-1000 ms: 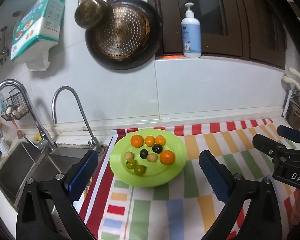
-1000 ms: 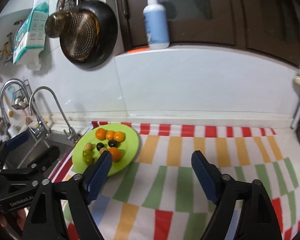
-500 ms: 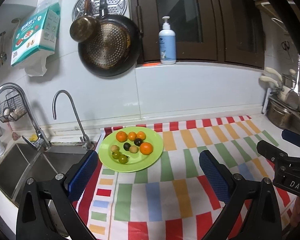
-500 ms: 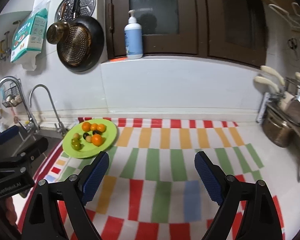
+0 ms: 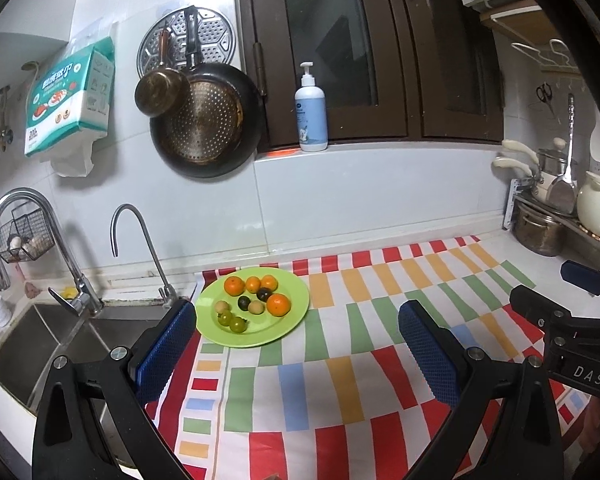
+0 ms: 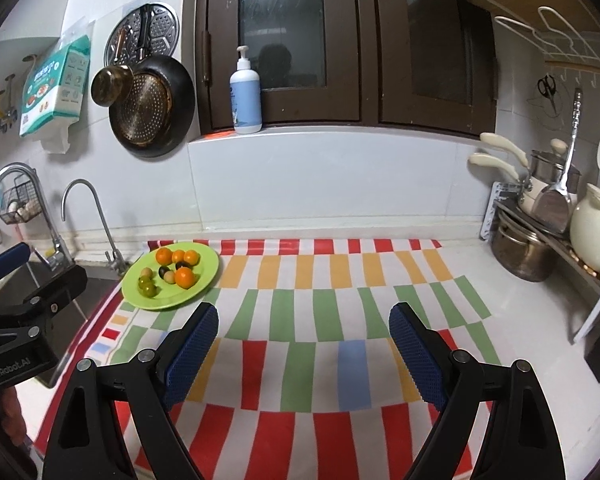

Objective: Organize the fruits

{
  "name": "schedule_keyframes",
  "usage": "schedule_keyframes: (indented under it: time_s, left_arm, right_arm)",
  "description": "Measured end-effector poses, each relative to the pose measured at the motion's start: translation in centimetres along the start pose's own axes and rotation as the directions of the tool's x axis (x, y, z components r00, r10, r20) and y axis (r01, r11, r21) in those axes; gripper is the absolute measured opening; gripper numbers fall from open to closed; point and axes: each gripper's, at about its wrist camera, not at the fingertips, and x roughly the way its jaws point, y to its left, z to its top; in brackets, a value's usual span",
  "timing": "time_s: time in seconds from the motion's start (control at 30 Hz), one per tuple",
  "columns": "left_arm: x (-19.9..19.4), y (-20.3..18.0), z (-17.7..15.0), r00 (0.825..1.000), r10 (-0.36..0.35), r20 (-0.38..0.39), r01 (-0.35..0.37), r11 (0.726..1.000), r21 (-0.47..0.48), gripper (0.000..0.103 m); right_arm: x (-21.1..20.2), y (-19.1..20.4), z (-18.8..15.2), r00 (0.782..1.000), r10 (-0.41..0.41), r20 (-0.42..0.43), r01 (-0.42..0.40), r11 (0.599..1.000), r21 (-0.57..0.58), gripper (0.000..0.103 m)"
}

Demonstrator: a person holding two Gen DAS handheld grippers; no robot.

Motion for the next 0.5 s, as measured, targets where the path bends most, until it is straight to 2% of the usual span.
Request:
schedule_keyframes:
  time_s: [0.33,0.5]
  left_arm:
    - [-0.9,-0.3,-0.1,1.000,0.002,0.011,-0.002,1.000,0.001,0.103]
    - [-1.1,-0.6,-0.2,1.000,-0.022,0.001,0.022,1.000,-0.007,0.103]
  right_arm:
    - [-1.3,-0.2,-0.2,1.000,0.001,0.017,-0.001,1.000,-0.005,0.088]
    - [-1.4,-0.2,-0.3,1.000,0.002,0.018,-0.002,1.000,-0.003,0.088]
